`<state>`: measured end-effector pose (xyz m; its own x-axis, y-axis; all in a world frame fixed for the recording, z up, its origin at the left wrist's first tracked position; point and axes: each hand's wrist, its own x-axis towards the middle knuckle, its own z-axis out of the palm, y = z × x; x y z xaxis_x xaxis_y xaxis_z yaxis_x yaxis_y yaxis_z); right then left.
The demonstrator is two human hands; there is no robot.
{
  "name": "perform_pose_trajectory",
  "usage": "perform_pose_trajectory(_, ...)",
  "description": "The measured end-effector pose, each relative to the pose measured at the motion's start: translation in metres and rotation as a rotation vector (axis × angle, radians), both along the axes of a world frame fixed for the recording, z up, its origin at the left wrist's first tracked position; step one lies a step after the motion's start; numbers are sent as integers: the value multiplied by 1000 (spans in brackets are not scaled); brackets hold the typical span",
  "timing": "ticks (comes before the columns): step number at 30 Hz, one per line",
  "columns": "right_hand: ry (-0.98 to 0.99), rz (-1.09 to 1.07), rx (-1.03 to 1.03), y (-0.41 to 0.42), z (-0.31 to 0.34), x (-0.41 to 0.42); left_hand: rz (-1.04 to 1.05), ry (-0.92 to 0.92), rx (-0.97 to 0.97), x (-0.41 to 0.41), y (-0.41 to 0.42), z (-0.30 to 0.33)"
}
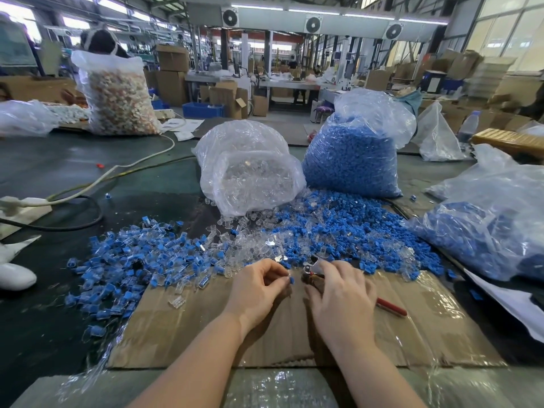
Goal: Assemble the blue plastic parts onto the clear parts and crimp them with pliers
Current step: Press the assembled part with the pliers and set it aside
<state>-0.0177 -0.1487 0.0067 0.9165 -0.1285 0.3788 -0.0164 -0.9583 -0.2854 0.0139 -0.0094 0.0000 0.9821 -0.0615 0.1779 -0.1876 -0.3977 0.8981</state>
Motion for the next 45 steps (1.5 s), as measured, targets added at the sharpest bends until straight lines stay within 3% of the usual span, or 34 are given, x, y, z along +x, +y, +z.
perform_pose_trajectory(3, 338, -170, -105, -19, 1, -1, 9, 10, -22, 1, 1, 0)
perform_pose_trajectory(6, 482, -196, -128, -35, -1, -6, 16, 41, -63, 2, 1, 2)
perform_pose_trajectory(11, 328, -148, -355, -35, -3, -14, 46, 200, -295, 3, 3, 9)
perform_pose_trajectory(15, 315, -54, -367, -33, 11, -8, 91, 285, -399, 5, 3, 15)
perform_pose_trajectory(18, 422, 59, -178, -30, 28, 1, 108, 323, -446, 6, 1, 19)
perform_pose_trajectory(22, 659, 228, 432, -22, 56, 5, 155, 364, -496, 8, 1, 25)
perform_pose_trajectory(25, 774, 221, 598, -19, 66, 7, 201, 366, -511, 11, 3, 28)
perform_pose_trajectory(29, 878, 243, 694, -18, 69, 12, 255, 347, -491, 14, 9, 29)
perform_pose_trajectory(33, 946, 292, 641, -16, 69, 12, 279, 355, -495, 16, 13, 28)
perform_pose_trajectory(45, 991, 339, 655, -15, 74, 11, 325, 375, -499, 16, 14, 32)
